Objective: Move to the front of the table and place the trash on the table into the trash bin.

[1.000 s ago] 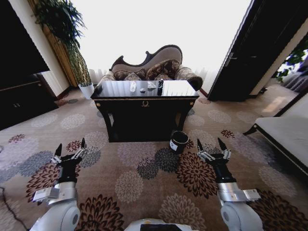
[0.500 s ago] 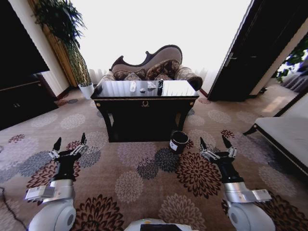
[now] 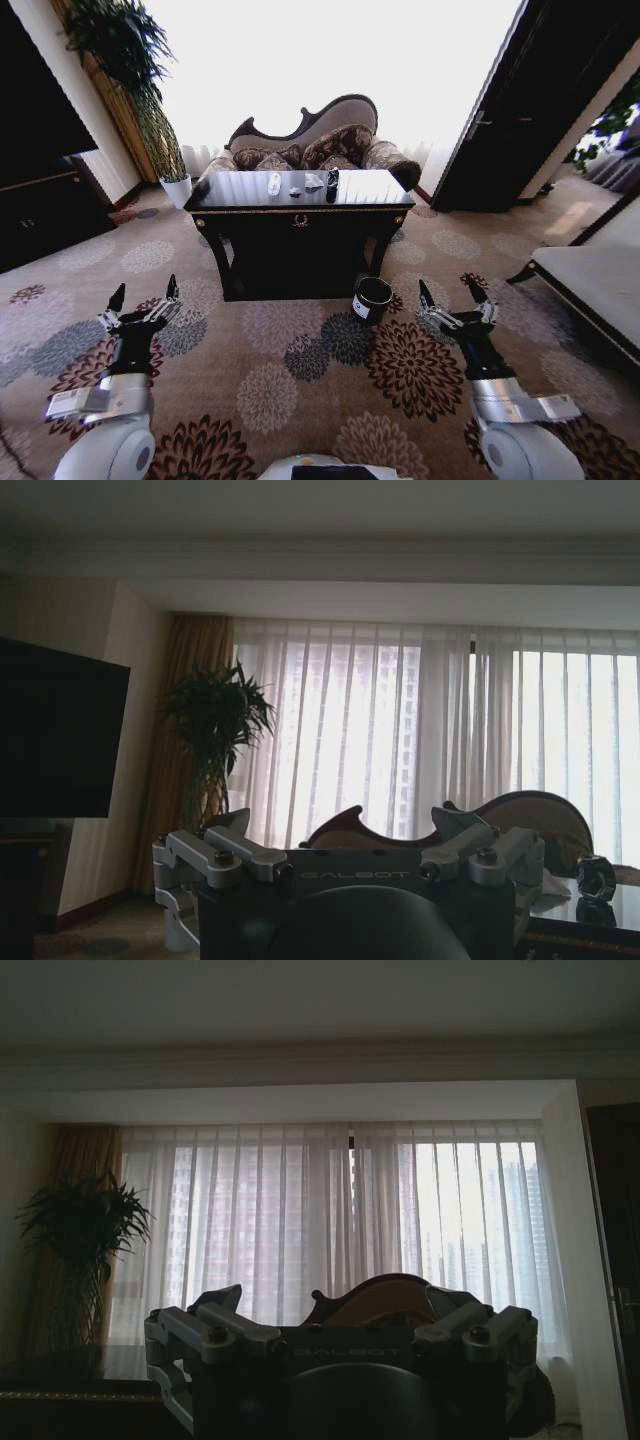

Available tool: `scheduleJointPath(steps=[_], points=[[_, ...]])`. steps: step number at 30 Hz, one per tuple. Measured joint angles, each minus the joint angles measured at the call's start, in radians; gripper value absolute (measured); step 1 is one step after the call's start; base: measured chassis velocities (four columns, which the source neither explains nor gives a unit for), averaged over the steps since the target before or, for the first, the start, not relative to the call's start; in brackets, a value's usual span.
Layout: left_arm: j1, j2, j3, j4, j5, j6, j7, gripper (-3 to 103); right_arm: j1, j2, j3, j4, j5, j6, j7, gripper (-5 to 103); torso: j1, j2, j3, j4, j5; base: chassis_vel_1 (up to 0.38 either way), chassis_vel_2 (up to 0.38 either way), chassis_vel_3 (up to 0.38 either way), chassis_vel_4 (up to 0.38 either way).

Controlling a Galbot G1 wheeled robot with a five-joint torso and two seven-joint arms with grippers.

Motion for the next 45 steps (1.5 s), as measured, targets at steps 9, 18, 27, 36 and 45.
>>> scheduleJointPath(steps=[9, 18, 27, 36, 45], points=[[0.007, -0.008, -0.001, -0.003, 0.001, -0.005, 0.007, 100, 0.003, 0.004, -0.001, -0.005, 0.001, 0.004, 0.002, 100, 0.0, 0.0, 0.0, 0.0, 0.0, -0.15, 0.15, 0.149, -0.151], [0.008, -0.01, -0.006, -0.009, -0.002, -0.005, 0.013, 100, 0.006, 0.004, 0.001, -0.011, 0.003, 0.006, 0.002, 100, 0.0, 0.0, 0.0, 0.0, 0.0, -0.109, 0.117, 0.117, -0.12], [0.007, -0.016, -0.004, -0.006, -0.002, -0.009, 0.017, 100, 0.008, 0.005, -0.002, -0.013, 0.0, 0.006, 0.002, 100, 0.0, 0.0, 0.0, 0.0, 0.0, -0.129, 0.144, 0.138, -0.136], [0.002, -0.011, -0.004, 0.003, -0.004, -0.016, 0.02, 100, 0.007, 0.003, -0.002, -0.017, -0.005, 0.006, 0.002, 100, 0.0, 0.0, 0.0, -0.0001, -0.0001, -0.159, 0.155, 0.158, -0.165], [0.002, -0.006, -0.003, 0.005, -0.005, -0.017, 0.022, 100, 0.006, 0.001, 0.0, -0.023, -0.005, 0.006, 0.002, 100, 0.0, 0.0, 0.0, 0.0, 0.0, -0.138, 0.148, 0.152, -0.139]])
